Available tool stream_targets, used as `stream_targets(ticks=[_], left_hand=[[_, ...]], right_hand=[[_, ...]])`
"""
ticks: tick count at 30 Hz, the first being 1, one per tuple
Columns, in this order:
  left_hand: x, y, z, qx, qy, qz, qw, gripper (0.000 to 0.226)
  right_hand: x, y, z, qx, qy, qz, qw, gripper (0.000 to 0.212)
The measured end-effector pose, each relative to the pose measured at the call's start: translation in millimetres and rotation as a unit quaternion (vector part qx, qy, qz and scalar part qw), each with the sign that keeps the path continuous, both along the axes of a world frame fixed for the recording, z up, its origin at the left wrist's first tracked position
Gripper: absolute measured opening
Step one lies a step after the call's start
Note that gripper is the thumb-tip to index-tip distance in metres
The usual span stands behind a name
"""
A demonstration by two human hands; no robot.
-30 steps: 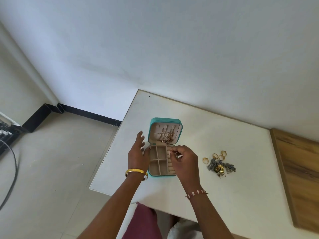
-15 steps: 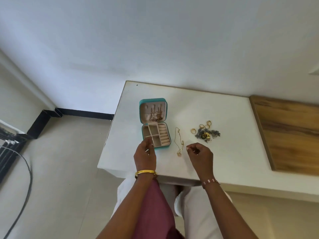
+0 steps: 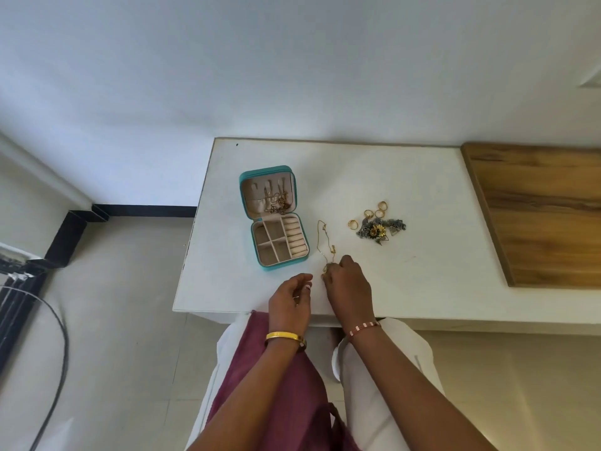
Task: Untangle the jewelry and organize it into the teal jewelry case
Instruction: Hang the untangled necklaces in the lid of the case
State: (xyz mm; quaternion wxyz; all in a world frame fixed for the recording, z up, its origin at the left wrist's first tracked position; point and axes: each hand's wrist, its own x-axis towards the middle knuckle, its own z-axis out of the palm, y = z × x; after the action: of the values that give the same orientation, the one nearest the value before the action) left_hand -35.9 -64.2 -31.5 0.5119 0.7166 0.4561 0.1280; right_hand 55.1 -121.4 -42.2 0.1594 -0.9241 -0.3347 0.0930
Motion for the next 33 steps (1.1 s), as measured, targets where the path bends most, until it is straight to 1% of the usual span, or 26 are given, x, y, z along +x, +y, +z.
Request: stream_targets(ticks=[2, 4, 6, 9, 12, 14, 16, 19, 22, 27, 30, 33], left_hand=[[1, 0, -2, -0.001, 0.004, -0.003, 1.0, 0.026], [3, 1, -3, -0.003, 0.007, -0.003, 1.0, 0.027], [3, 1, -3, -0.007, 0.005, 0.001, 1.0, 0.026], [2, -1, 0, -0.01, -0.004, 0.003, 1.0, 0.025], [-2, -5, 9, -0.004, -0.011, -0.001, 1.0, 0.025], [-5, -6, 15, -0.002, -0.012, 0.004, 1.0, 0.025], [-9, -7, 24, 0.003, -0.017, 0.013, 1.0, 0.025], [-11, -8, 44, 0.011, -0.046, 0.03, 0.998, 0.023], [-9, -10, 73, 0.038, -0.098, 0.028, 0.994, 0.023], [-6, -17, 119, 0.081, -0.151, -0.031, 0.985, 0.026], [-10, -24, 142, 0.065, -0.189, -0.064, 0.978, 0.029], [-20, -33, 161, 0.013, -0.249, -0.081, 0.965, 0.029]], right_hand=[[-2, 4, 3, -0.004, -0.017, 0.025, 1.0, 0.009], [-4, 5, 3, 0.005, -0.039, 0.043, 0.998, 0.016], [-5, 4, 5, 0.025, -0.014, 0.032, 0.999, 0.011], [1, 0, 10, 0.08, 0.086, -0.045, 0.992, 0.013], [5, -2, 31, 0.16, 0.184, -0.118, 0.963, 0.006], [8, -4, 49, 0.198, 0.242, -0.128, 0.941, 0.004], [9, -8, 70, 0.215, 0.266, -0.112, 0.933, 0.005], [11, -14, 100, 0.216, 0.25, -0.059, 0.942, 0.009], [6, -22, 131, 0.229, 0.243, -0.021, 0.942, 0.009], [-7, -36, 180, 0.233, 0.226, 0.033, 0.945, 0.013], [-16, -44, 206, 0.244, 0.207, 0.06, 0.946, 0.015], [-23, -53, 226, 0.257, 0.191, 0.079, 0.944, 0.018]])
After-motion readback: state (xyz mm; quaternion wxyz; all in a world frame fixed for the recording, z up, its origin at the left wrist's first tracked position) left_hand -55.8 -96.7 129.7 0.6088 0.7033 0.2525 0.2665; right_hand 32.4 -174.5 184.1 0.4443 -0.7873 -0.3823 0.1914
